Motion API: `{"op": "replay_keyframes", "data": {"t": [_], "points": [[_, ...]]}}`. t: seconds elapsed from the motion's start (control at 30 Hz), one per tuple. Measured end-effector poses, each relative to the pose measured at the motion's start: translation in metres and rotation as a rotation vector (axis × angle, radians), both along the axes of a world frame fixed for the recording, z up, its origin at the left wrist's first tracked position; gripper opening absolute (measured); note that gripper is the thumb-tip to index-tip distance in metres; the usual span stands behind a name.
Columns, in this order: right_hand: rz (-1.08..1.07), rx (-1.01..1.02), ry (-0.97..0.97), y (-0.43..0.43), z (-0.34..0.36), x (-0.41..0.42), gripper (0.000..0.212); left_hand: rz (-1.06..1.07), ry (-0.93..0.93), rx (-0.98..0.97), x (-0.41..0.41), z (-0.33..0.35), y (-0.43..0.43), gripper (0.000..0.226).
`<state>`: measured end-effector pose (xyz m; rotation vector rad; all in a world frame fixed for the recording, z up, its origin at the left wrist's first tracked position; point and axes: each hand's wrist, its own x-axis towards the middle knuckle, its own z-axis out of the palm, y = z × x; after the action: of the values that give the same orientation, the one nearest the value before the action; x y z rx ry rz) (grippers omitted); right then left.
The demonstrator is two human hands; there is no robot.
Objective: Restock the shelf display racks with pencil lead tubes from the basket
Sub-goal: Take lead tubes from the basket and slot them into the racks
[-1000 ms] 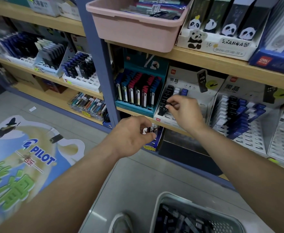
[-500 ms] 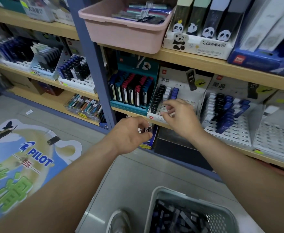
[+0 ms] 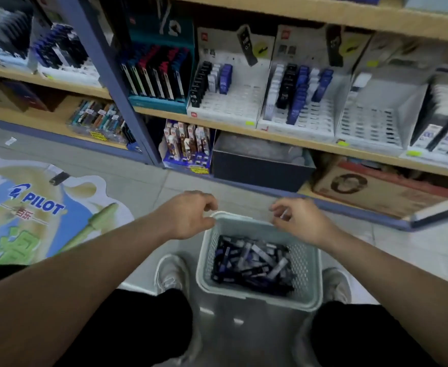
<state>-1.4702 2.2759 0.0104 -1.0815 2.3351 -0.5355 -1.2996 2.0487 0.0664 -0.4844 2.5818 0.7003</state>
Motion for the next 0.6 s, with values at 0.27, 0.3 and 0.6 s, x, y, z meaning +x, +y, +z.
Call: {"op": "replay_keyframes", "data": {"t": [0.27, 0.3, 0.6], "points": [[-0.004, 0.269, -0.192, 0.022, -0.112, 0.023, 0.051, 0.102, -0.072, 0.012, 0.007, -0.079, 0.051, 0.036], [-0.008, 0.298, -0.200, 0.022, -0.125, 0.025, 0.062, 0.132, -0.071, 0.026, 0.007, -0.091, 0.056, 0.036], [-0.191, 0.344, -0.093, 0.029, -0.200, 0.058, 0.096, 0.330, -0.162, 0.173, -0.002, -0.185, 0.094, 0.073]]}}
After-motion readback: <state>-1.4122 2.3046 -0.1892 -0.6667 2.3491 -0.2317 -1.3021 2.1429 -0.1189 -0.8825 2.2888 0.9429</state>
